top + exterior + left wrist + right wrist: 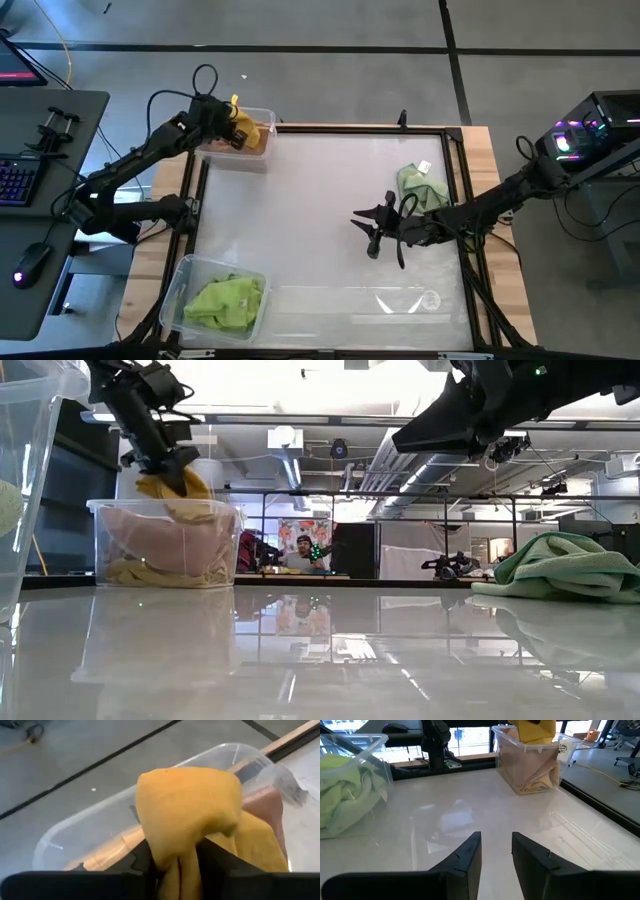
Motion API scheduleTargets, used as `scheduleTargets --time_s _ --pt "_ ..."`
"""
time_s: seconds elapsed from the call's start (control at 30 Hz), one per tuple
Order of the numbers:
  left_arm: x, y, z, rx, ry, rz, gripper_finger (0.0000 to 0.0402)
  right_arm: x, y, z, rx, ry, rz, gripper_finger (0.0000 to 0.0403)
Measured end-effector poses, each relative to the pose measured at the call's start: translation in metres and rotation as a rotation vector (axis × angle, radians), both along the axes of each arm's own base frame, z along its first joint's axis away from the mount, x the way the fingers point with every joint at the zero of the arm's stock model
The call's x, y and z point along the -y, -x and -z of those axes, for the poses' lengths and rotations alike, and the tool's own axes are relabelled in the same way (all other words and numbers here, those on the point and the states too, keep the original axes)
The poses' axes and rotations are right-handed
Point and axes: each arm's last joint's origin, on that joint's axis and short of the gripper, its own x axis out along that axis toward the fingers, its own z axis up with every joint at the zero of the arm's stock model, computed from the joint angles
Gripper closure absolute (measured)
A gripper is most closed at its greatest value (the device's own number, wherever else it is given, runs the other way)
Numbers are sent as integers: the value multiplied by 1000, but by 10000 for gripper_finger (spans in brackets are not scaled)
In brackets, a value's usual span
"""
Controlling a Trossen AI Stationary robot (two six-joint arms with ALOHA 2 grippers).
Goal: Sort towels by color in basket
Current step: Put the yellow towel into the top transparent bin
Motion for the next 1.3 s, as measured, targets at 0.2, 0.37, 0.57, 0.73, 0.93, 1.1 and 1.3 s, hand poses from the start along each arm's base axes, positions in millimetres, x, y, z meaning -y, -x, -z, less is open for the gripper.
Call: scheduleTargets --time_s 0.2,0.37,0.57,0.73,0.93,1.1,1.3 --pt "4 11 -23 -23 78 -105 242 0 1 2 -14 -13 6 300" --pt "12 14 -52 -20 104 -115 223 0 1 3 -15 -30 13 300" --pt "12 10 -55 -45 96 -116 234 0 1 3 -15 -30 13 300" --pt "-3 2 -39 -91 180 -114 263 0 1 3 -15 -30 13 300" --pt "-31 -17 -2 -162 356 -54 306 0 1 3 -21 -27 13 300" --pt "-45 -25 17 -304 350 -13 329 1 2 4 -31 -24 13 300" --pt "-40 -19 5 -339 284 -6 301 1 2 5 -34 -22 13 300"
